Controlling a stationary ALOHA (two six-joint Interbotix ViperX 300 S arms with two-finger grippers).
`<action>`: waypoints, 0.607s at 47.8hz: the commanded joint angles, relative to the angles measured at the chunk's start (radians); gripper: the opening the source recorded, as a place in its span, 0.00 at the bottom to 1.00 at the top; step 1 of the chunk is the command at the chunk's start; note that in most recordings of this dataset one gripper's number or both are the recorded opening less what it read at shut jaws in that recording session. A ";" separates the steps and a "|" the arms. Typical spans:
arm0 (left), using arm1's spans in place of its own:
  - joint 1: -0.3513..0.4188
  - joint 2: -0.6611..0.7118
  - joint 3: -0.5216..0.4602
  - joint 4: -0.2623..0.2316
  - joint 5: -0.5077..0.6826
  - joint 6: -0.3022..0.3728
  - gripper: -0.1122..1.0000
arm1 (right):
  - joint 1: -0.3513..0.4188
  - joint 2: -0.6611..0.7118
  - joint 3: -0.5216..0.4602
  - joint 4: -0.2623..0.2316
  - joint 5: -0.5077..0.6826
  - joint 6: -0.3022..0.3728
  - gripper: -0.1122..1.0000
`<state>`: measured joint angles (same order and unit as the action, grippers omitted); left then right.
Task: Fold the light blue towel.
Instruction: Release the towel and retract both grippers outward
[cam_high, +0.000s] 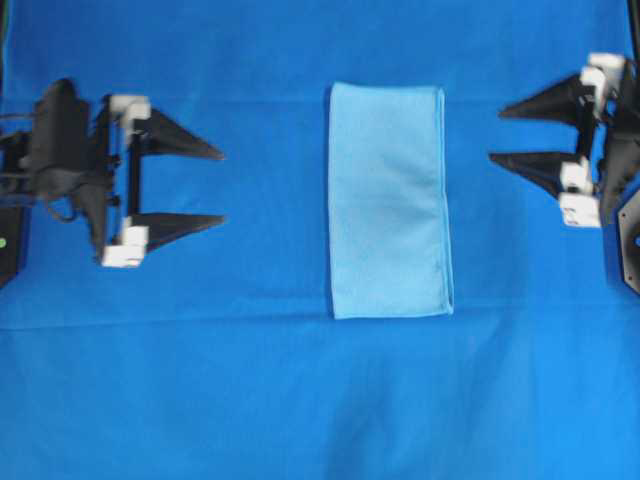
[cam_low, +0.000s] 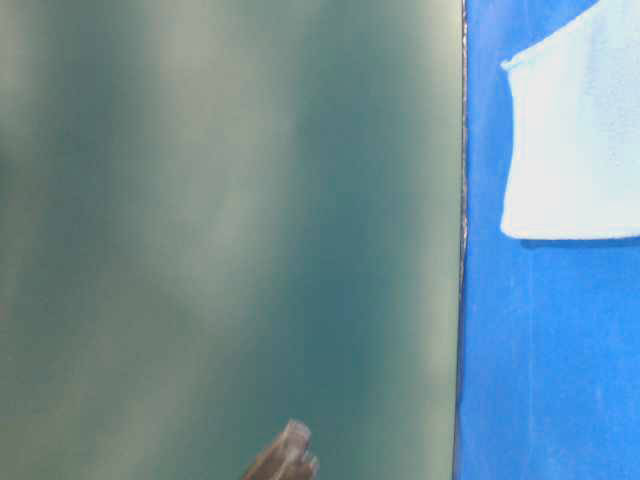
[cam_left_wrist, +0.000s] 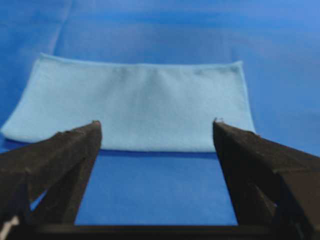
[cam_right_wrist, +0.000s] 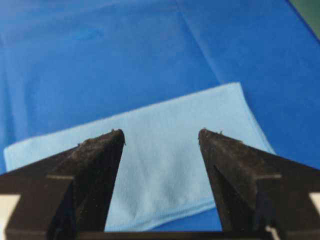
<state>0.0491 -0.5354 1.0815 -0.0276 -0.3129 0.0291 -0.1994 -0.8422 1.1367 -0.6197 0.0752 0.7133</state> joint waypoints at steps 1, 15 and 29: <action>0.003 -0.063 0.020 -0.002 -0.011 -0.003 0.87 | 0.000 -0.029 0.021 0.003 -0.035 0.002 0.67; 0.003 -0.126 0.060 -0.002 -0.011 -0.020 0.86 | 0.000 -0.031 0.044 0.006 -0.066 0.002 0.67; 0.003 -0.089 0.043 -0.002 -0.031 -0.021 0.86 | -0.005 -0.031 0.041 0.006 -0.064 0.003 0.67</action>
<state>0.0491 -0.6335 1.1490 -0.0276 -0.3221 0.0107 -0.1994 -0.8744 1.1934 -0.6167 0.0184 0.7133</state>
